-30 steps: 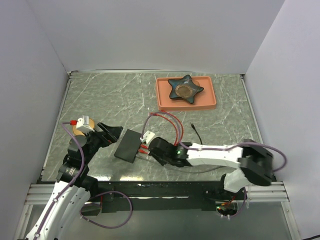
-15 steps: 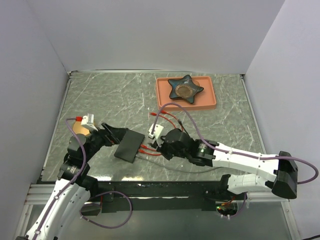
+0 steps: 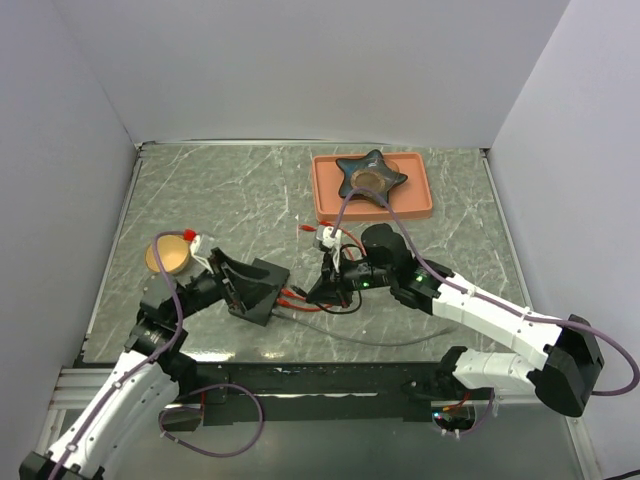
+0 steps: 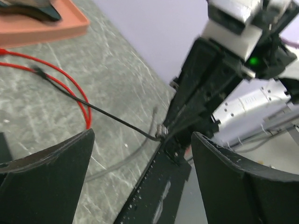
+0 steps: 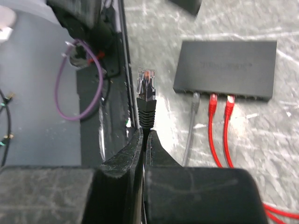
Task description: Insert the plug into the switch port
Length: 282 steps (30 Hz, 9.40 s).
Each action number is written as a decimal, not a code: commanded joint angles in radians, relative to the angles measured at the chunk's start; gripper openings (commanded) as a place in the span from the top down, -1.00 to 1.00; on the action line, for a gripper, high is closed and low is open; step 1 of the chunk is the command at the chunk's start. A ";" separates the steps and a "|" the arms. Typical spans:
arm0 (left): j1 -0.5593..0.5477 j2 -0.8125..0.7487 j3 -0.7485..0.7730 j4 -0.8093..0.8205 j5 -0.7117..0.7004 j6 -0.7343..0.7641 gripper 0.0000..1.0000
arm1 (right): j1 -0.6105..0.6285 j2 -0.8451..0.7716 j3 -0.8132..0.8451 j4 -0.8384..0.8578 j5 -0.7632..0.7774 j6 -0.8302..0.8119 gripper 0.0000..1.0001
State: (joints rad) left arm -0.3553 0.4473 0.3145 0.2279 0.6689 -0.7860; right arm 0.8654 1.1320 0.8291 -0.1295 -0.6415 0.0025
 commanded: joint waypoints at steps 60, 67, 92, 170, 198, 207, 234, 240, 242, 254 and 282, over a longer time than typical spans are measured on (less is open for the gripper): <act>-0.297 0.255 0.342 -0.371 -0.566 -0.187 0.98 | 0.234 0.146 0.261 0.045 0.758 0.007 -0.26; -0.298 0.249 0.344 -0.374 -0.565 -0.180 0.98 | 0.247 0.164 0.263 0.051 0.767 0.005 -0.20; -0.297 0.194 0.354 -0.397 -0.572 -0.193 0.98 | 0.257 0.183 0.252 0.056 0.727 0.010 0.07; -0.297 0.071 0.373 -0.598 -0.795 -0.153 -0.93 | 0.271 -0.221 0.070 -0.156 1.434 0.025 1.00; -0.052 0.418 0.126 -0.299 -0.660 -0.013 -0.92 | 0.261 0.526 0.235 -0.151 1.040 0.025 1.00; 0.102 0.499 -0.005 -0.154 -0.617 -0.015 -0.93 | 0.210 0.587 0.288 -0.095 0.927 -0.045 1.00; 0.125 0.676 -0.048 0.082 -0.450 -0.001 -0.94 | 0.103 0.699 0.338 -0.113 0.654 -0.122 1.00; 0.125 0.686 -0.052 0.111 -0.401 0.010 -0.88 | 0.103 0.709 0.349 -0.140 0.658 -0.113 1.00; 0.125 0.700 -0.046 0.108 -0.381 0.021 -0.83 | 0.103 0.713 0.355 -0.144 0.658 -0.107 1.00; 0.125 0.729 -0.032 0.136 -0.322 0.039 -0.69 | 0.104 0.735 0.367 -0.140 0.663 -0.104 1.00; 0.124 0.754 -0.025 0.128 -0.322 0.050 -0.65 | 0.109 0.741 0.380 -0.081 0.646 -0.081 1.00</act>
State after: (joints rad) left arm -0.2276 1.1889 0.2687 0.3332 0.3012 -0.7444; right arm 0.9726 1.9011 1.2007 -0.2691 0.0135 -0.0902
